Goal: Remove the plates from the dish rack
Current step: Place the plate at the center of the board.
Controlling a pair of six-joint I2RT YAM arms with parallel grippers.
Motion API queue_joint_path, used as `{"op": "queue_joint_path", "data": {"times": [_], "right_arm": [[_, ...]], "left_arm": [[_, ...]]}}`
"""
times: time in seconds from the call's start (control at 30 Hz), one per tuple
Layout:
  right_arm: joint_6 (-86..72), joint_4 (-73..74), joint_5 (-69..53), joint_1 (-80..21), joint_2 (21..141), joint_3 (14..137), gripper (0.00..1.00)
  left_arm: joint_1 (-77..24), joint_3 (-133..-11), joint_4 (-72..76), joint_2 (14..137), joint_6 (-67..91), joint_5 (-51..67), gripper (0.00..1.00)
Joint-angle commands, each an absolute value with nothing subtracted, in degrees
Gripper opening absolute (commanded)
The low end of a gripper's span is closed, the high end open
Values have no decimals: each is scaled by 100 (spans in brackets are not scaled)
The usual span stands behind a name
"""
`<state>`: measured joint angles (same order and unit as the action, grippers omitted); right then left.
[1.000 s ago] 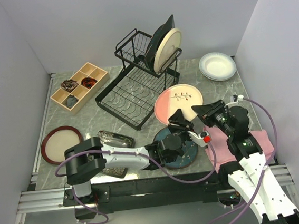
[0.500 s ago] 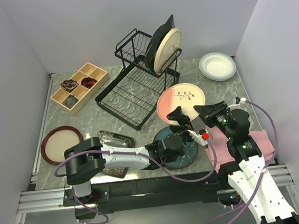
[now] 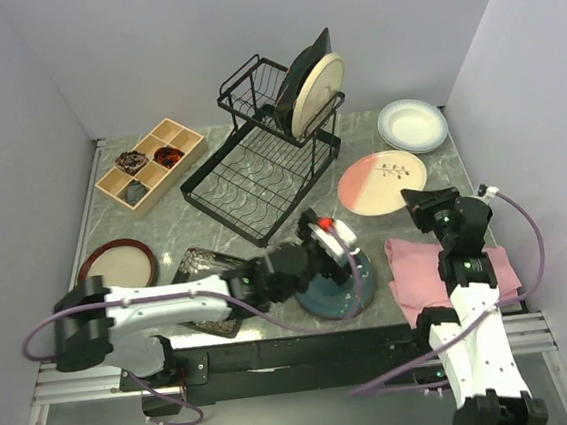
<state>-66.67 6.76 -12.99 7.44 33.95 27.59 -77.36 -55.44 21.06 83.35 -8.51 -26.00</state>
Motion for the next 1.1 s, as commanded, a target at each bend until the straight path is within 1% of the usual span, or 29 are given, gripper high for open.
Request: {"op": "queue_joint_path", "data": {"times": [0.0,0.13,0.2,0.23,0.37,0.47,0.7,0.83,0.9,1.0,1.07], "right_arm": [[-6426,-325,-1521,1281,3822,2848,0],[-6135,-378,-1222,1643,4262,2883,0],[-6047,-413,-1116,1810,4533,2892,0],[-6029,-448,-1116,2045,4605,2874,0],[-5994,-650,-924,2583,4807,2777,0],[-6020,-852,-870,2969,4992,2699,0],[-6293,-1931,-695,3234,5615,2470,0],[-6407,-2653,-291,3243,6055,2259,0],[-6486,-3152,-325,3252,6380,2137,0],[-6574,-3506,-150,3261,6767,2048,0],[-6618,-3498,-10,3269,7082,2057,5]], "left_arm": [[-7313,-5380,1608,7481,1159,-1512,99],[-7234,-4967,1494,6866,1450,-1783,100],[-7233,-4747,1529,6496,1450,-2308,99],[-7242,-4502,1608,6373,1468,-2503,99],[-7260,-3798,2336,5540,1398,-2707,100],[-7277,-3420,2759,5248,1354,-2715,99],[-7321,-3480,2681,5440,1275,-2944,99],[-7330,-3454,2768,5511,1248,-2857,99],[-7339,-3454,2795,5528,1266,-2760,99],[-7348,-3454,2830,5581,1274,-2690,99],[-7356,-3428,2882,5572,1222,-2663,99]]}}
